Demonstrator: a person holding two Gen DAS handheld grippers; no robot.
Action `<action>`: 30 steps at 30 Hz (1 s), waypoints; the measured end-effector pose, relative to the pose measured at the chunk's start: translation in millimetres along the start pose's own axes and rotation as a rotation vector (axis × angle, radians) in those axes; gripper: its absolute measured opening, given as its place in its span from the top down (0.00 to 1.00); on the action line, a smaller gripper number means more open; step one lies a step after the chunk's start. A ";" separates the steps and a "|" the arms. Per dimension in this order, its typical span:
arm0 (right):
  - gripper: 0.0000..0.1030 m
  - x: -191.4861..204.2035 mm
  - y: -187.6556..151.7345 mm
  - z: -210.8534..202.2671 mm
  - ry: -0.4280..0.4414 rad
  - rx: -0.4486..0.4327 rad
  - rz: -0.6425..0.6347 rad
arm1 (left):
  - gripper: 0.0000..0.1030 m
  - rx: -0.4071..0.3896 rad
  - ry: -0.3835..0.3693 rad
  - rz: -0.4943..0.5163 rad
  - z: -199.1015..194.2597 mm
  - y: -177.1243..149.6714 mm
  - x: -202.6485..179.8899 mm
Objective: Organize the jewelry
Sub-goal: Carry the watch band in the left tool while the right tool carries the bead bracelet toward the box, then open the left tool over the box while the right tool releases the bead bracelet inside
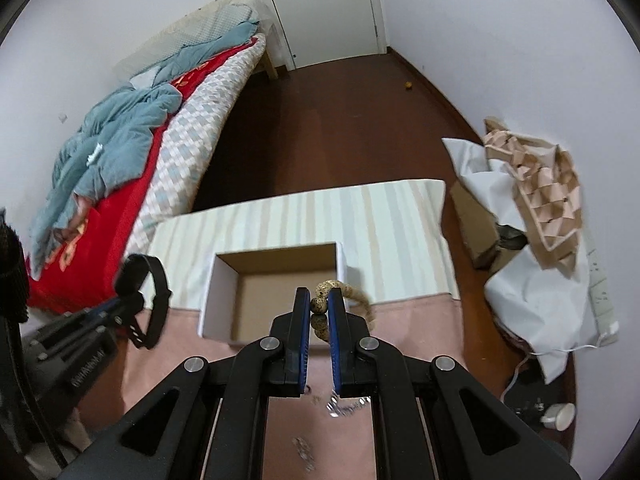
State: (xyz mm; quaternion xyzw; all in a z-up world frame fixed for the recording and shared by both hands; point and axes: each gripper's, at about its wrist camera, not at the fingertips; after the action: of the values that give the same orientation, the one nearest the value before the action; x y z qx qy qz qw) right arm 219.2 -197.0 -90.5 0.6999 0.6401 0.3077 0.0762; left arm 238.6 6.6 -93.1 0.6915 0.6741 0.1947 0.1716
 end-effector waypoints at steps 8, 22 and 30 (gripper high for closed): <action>0.91 -3.6 25.5 42.4 0.053 0.074 0.020 | 0.95 0.094 -0.069 0.002 44.8 23.0 -4.8; 0.91 -3.7 31.7 94.0 0.116 0.165 0.059 | 0.84 0.217 -0.137 -0.067 90.0 30.2 -3.0; 0.91 5.6 35.5 95.8 0.085 0.178 0.030 | 0.34 0.168 -0.068 -0.081 84.8 34.3 6.6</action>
State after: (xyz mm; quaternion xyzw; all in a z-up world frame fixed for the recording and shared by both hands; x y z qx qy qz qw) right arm 299.9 -170.2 -147.4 0.6996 0.6571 0.2800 -0.0179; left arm 310.9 14.2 -149.1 0.6817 0.7095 0.1068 0.1434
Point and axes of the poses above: each gripper's, at about its wrist camera, not at the fingertips, and z roughly the way its jaws point, x to its left, y to its top, and after that the axes turned 6 degrees about y, right-handed
